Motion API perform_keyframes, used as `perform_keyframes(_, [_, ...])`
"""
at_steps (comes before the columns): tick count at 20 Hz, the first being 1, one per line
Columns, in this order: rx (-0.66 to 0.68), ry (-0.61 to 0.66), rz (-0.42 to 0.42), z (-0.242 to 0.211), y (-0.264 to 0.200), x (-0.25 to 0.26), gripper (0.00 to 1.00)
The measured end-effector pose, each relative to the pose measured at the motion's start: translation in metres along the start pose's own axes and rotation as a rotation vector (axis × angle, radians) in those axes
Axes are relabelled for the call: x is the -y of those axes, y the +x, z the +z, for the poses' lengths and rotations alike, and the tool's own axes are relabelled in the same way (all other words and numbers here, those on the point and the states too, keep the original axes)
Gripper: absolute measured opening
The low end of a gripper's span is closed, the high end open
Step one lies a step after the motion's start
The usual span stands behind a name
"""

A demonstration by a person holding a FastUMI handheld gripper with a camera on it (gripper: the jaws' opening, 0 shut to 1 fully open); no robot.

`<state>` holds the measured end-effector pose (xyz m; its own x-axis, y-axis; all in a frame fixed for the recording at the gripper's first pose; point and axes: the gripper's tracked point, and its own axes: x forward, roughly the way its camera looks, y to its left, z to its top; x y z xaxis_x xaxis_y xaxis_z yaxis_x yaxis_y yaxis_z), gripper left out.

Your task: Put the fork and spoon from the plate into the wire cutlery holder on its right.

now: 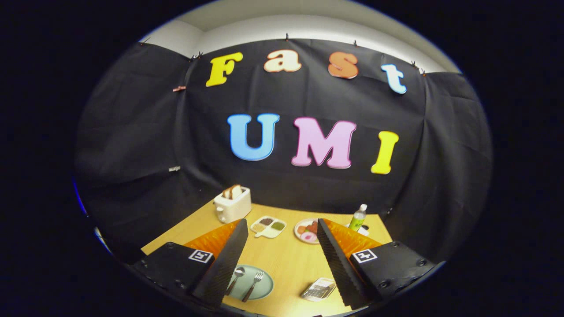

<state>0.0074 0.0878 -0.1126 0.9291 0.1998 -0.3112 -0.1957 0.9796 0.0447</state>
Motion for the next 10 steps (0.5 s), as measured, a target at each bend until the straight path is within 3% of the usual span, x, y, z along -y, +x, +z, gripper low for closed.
perform_keyframes(6, [-0.389, 0.061, 0.078, -0.148, 0.029, -0.045, 0.98])
perform_keyframes(10, [-0.595, 0.113, 0.097, -0.233, 0.048, -0.063, 0.85])
